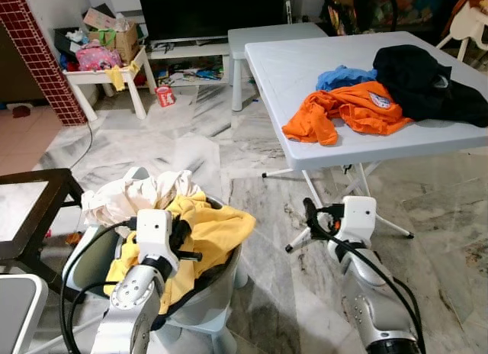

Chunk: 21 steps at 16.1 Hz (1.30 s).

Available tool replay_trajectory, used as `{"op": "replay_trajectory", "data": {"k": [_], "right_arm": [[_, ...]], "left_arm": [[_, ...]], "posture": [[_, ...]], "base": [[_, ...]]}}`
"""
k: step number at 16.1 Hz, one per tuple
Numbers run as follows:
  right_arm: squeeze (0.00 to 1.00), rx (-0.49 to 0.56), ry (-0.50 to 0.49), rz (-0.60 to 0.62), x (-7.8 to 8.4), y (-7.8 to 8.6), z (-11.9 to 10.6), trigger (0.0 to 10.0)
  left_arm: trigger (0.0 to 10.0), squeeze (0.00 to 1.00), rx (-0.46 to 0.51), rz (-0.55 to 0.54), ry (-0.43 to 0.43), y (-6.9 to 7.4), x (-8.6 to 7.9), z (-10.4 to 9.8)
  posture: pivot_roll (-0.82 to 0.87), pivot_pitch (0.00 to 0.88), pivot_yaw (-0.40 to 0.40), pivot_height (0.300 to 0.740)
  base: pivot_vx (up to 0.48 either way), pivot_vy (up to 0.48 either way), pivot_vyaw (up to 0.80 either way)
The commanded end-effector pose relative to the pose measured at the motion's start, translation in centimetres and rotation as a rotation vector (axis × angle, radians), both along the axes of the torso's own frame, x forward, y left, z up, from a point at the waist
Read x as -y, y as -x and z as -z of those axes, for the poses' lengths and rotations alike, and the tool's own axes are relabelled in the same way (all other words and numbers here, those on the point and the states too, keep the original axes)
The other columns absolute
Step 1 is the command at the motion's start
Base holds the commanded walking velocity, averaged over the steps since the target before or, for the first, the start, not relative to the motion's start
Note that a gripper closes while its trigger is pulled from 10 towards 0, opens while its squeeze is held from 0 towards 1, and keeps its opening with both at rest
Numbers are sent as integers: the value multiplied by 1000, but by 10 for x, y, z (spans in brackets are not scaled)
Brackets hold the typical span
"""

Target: Hang hanger

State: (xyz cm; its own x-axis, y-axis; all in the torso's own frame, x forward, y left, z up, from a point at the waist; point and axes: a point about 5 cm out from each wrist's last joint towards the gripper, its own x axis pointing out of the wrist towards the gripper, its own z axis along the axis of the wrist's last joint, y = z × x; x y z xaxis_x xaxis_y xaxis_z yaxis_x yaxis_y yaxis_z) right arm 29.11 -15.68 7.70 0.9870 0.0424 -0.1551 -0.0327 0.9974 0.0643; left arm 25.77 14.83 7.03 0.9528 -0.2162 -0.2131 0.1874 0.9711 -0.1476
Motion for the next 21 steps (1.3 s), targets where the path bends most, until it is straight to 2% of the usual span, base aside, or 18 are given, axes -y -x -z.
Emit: {"op": "replay_trajectory", "data": {"k": [1,3,5,6,9,10,11,12,15,18,21], "right_arm": [[0,-9,1,6,0,-2,1,10000],[0,-13,-5,4,2,-2,1,10000],[0,-25,85,23,5,-2,3,10000],[0,-50,91,10,3,-4,5,10000],[0,-22,101,1,1,-6,3,10000],[0,-32,23,-26,-3,-5,5,10000],[0,-26,71,-21,-3,-4,5,10000],[0,-22,77,-34,-4,-4,5,10000],[0,-44,78,-59,-5,-2,7,10000],[0,-29,26,-55,-3,-1,4,10000],[0,-27,35,-49,-1,-1,4,10000]], "left_arm": [[10000,0,9,-11,-13,-2,-4,-2],[10000,0,10,-12,-11,-3,-3,-2],[10000,0,9,-17,-16,-3,-3,-1],[10000,0,7,-16,-11,-2,-2,-1],[10000,0,7,-12,-4,-3,1,-1],[10000,0,9,-13,-1,-4,1,-2],[10000,0,10,-14,1,-4,1,-2],[10000,0,9,-15,6,-4,2,-2],[10000,0,3,-9,12,-4,5,-1],[10000,0,-1,3,17,-5,8,0],[10000,0,0,4,12,-7,8,-1]], "posture": [[-81,0,51,740],[-81,0,50,740],[-80,0,50,740],[-81,0,52,740],[-82,0,50,740],[-84,0,49,740],[-86,0,48,740],[-88,0,48,740],[-94,0,47,740],[-99,0,49,740],[-104,0,51,740]], "base": [[0,-356,0],[0,-352,0],[0,-326,0],[0,-349,0],[0,-354,0],[0,-352,0],[0,-356,0],[0,-356,0],[0,-340,0],[0,-322,0],[0,-286,0]]}}
